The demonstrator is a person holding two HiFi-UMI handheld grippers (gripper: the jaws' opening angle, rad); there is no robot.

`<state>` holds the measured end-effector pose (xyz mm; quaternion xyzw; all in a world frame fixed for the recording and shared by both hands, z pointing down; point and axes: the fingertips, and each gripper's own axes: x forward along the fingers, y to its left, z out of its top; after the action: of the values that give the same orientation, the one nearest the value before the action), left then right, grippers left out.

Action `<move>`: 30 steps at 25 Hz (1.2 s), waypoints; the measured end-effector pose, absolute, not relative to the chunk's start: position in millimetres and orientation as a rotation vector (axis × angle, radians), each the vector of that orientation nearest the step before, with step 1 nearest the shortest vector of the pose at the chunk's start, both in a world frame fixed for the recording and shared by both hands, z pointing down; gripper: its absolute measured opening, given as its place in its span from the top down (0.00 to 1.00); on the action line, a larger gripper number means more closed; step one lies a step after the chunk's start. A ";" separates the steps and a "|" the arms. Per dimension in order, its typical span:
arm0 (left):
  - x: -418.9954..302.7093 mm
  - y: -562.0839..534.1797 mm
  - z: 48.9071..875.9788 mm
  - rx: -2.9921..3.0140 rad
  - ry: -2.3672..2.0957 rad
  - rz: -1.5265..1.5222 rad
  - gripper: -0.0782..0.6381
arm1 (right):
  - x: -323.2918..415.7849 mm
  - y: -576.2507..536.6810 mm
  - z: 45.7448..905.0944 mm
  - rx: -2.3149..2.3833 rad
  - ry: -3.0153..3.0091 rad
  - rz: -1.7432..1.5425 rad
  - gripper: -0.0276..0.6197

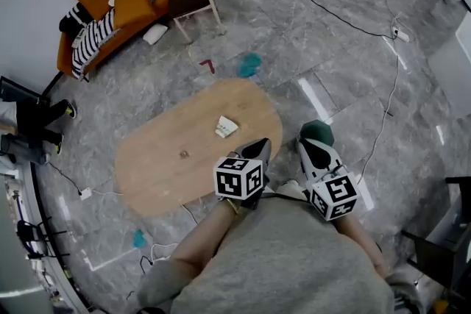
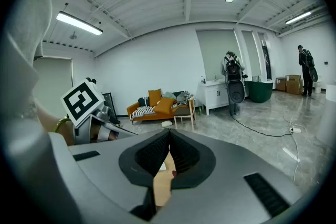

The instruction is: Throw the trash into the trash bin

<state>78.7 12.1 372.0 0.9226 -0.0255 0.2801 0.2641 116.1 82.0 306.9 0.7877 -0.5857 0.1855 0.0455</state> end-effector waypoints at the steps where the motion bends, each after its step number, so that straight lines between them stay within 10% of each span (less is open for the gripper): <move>1: 74.2 5.1 372.0 2.491 -0.082 0.755 0.88 | 112.2 75.7 307.0 2.395 -1.797 0.566 0.94; 30: -91.1 -171.5 397.2 2.314 -0.537 0.629 0.88 | -22.7 -105.7 331.4 1.968 -2.095 0.605 0.94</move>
<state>-91.1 -171.5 397.2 0.8872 -0.2057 0.2411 0.3354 -22.7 -105.7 331.4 0.6665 -0.7095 0.2048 0.1019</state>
